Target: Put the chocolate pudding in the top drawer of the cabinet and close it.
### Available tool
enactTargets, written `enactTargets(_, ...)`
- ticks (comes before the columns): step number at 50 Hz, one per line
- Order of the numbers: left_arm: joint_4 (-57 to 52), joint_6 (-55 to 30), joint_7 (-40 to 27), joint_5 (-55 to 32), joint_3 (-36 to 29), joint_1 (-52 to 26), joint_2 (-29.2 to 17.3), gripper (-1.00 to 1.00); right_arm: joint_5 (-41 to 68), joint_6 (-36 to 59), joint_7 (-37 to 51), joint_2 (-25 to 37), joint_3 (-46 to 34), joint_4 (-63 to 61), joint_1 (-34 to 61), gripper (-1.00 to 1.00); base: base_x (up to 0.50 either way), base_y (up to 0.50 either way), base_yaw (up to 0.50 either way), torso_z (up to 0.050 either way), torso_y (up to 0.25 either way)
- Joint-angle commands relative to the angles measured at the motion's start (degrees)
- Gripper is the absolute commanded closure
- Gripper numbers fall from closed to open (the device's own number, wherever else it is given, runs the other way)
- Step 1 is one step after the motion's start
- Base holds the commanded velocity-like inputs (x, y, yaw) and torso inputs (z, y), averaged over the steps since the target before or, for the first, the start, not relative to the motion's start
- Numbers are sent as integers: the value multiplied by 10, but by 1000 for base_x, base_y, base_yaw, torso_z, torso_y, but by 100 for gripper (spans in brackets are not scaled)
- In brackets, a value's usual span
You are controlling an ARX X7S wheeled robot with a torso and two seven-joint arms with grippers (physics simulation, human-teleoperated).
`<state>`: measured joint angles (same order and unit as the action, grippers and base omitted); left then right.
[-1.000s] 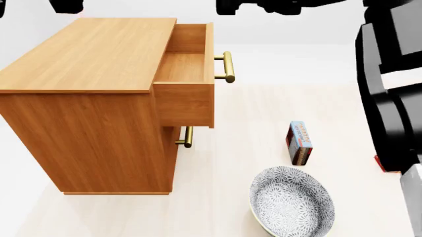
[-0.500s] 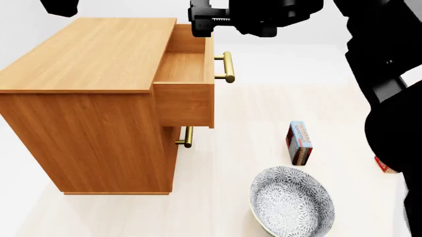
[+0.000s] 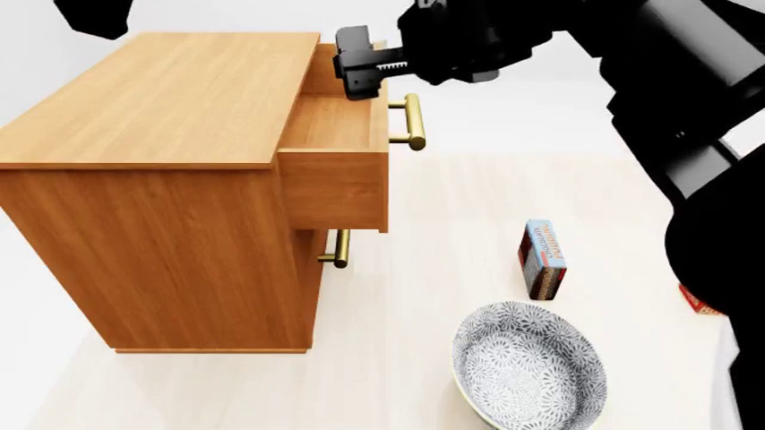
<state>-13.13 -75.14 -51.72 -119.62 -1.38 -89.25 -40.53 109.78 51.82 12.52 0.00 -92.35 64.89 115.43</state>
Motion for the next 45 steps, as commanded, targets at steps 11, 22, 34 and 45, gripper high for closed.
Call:
enactTargets(11,-11,10,-1,-11,-4,-4,-17,-100,-7,1,25,0,-1,-41,-27,-100,0,0,0,0,0)
enactTargets(22,-21,20,-5,-20,1,7,-30,-100,8,-7,30,0,0,-62,-36,-100,0,0,0,0,0)
enactTargets(34,-31,29,-3,-20,11,26,-38,-100,4,-12,64,0,-2,-46,-58,-100,0,0,0,0,0)
enactTargets(45,-36,33,6,-11,19,38,-39,-100,-10,-14,82,0,-6,-6,-87,-100,0,0,0,0,0)
